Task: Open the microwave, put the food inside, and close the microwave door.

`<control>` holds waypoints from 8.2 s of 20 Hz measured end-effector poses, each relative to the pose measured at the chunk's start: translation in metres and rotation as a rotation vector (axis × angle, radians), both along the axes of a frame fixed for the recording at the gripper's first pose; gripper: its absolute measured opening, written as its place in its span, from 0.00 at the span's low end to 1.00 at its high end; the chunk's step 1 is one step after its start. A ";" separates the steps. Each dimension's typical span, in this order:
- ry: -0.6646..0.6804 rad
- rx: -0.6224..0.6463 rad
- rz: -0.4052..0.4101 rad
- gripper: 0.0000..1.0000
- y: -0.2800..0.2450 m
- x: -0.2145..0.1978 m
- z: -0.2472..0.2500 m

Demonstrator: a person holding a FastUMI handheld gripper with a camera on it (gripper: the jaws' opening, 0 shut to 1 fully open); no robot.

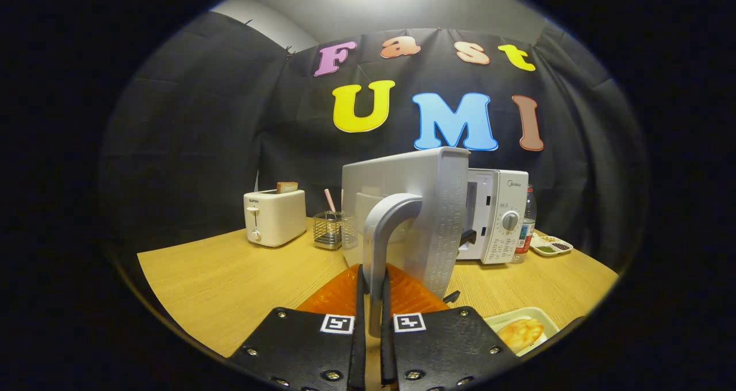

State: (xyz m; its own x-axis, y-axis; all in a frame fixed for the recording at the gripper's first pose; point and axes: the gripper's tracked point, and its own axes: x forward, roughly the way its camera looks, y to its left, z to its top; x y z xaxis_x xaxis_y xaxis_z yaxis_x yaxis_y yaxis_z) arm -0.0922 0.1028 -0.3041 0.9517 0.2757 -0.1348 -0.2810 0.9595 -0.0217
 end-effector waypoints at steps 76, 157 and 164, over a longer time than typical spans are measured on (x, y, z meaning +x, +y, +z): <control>0.300 -0.019 0.062 0.80 -0.114 0.044 -0.025; 0.095 -0.071 0.587 0.04 0.155 -0.047 -0.014; 0.062 -0.058 0.477 0.03 0.099 -0.045 0.001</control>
State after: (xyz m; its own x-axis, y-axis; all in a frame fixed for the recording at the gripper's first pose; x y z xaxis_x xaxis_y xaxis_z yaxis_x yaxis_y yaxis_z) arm -0.1368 0.2014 -0.3029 0.7107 0.6698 -0.2151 -0.6917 0.7210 -0.0403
